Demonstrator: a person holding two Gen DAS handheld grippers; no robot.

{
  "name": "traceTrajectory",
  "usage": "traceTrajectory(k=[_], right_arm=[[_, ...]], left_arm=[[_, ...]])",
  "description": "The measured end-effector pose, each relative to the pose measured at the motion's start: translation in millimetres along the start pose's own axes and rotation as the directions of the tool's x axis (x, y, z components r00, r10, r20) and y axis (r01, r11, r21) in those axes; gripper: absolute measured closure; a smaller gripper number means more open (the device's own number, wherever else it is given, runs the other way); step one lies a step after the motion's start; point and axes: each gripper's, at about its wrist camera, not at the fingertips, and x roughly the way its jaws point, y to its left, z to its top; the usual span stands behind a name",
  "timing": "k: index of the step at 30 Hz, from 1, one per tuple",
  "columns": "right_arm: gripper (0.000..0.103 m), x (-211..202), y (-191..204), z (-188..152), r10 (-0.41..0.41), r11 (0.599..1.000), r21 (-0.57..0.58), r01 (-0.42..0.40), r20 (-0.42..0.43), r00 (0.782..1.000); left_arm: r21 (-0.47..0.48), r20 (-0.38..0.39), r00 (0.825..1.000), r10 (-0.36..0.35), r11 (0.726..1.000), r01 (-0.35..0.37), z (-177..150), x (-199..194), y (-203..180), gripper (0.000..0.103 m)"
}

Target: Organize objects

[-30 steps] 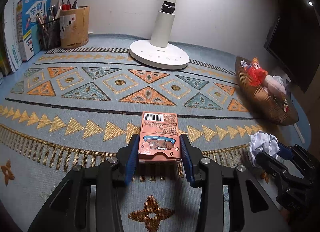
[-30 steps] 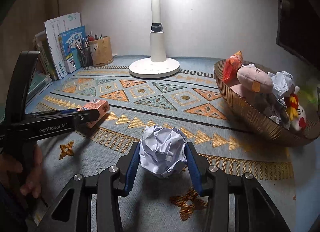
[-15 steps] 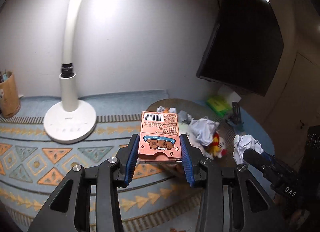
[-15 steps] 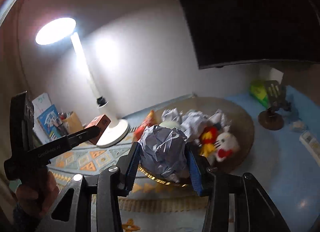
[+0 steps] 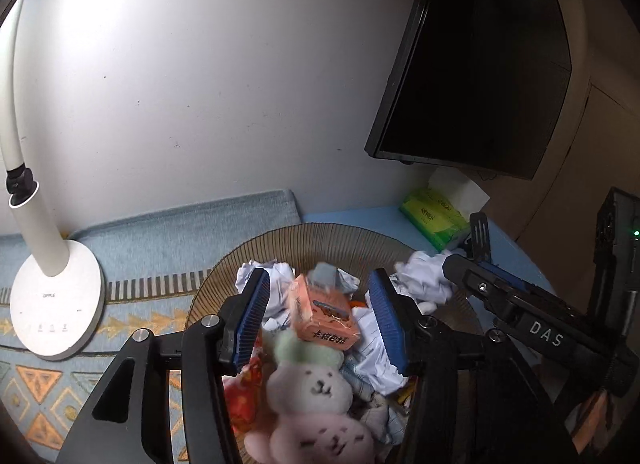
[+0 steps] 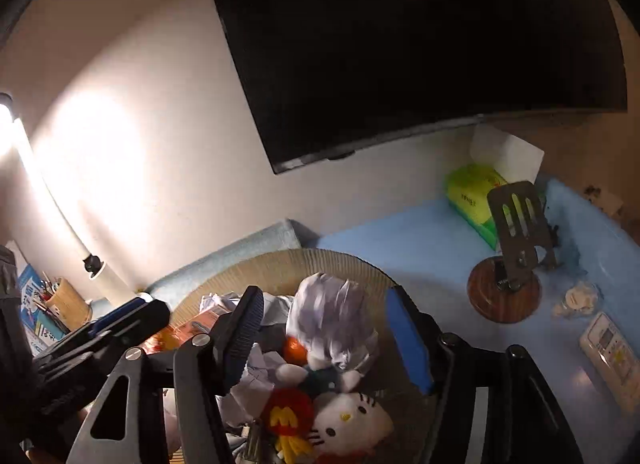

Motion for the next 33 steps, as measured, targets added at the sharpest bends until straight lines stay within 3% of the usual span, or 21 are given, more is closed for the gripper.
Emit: traceTrajectory(k=[3, 7, 10, 14, 16, 18, 20, 23, 25, 30, 33], right_arm=[[0.039, -11, -7, -16, 0.068, 0.997, 0.024, -0.068, -0.016, 0.998], [0.030, -41, -5, -48, 0.117, 0.990, 0.081, -0.117, 0.014, 0.993], [0.030, -54, 14, -76, 0.190, 0.978, 0.085, -0.188, -0.015, 0.982], [0.029, -59, 66, -110, 0.261, 0.965, 0.021, -0.260, -0.080, 0.962], [0.025, -54, 93, -127, 0.255, 0.966, -0.018, -0.259, -0.118, 0.960], [0.017, -56, 118, -140, 0.195, 0.974, -0.101, -0.203, -0.084, 0.977], [0.015, -57, 141, -153, 0.151, 0.970, -0.182, -0.162, -0.075, 0.986], [0.015, -58, 167, -169, 0.180, 0.946, -0.255, -0.201, -0.106, 0.978], [0.015, -53, 183, -179, 0.185, 0.925, -0.312, -0.218, -0.131, 0.974], [0.015, -14, 193, -200, 0.096, 0.925, -0.340, -0.167, -0.216, 0.972], [0.015, -8, 192, -199, 0.059, 0.930, -0.342, -0.133, -0.217, 0.974]], left_arm=[[-0.043, 0.014, 1.000, 0.012, 0.999, -0.011, -13, -30, 17, 0.054], [-0.100, 0.050, 0.996, 0.068, 0.993, -0.063, -49, -85, 46, 0.052], [-0.132, 0.062, 0.987, 0.150, 0.981, -0.141, -81, -125, 71, 0.026], [-0.241, 0.057, 0.959, 0.279, 0.936, -0.258, -117, -171, 110, 0.023], [-0.257, 0.033, 0.923, 0.383, 0.896, -0.363, -132, -180, 128, 0.023], [-0.239, 0.007, 0.885, 0.466, 0.860, -0.451, -147, -180, 145, 0.023], [-0.227, -0.053, 0.856, 0.514, 0.829, -0.511, -159, -174, 163, 0.023], [-0.268, -0.052, 0.854, 0.517, 0.817, -0.511, -177, -181, 183, 0.023], [-0.306, -0.110, 0.858, 0.502, 0.804, -0.510, -182, -175, 197, 0.022], [-0.318, -0.162, 0.860, 0.484, 0.799, -0.510, -184, -170, 200, 0.022], [-0.255, -0.179, 0.835, 0.520, 0.795, -0.550, -181, -164, 190, 0.022]])
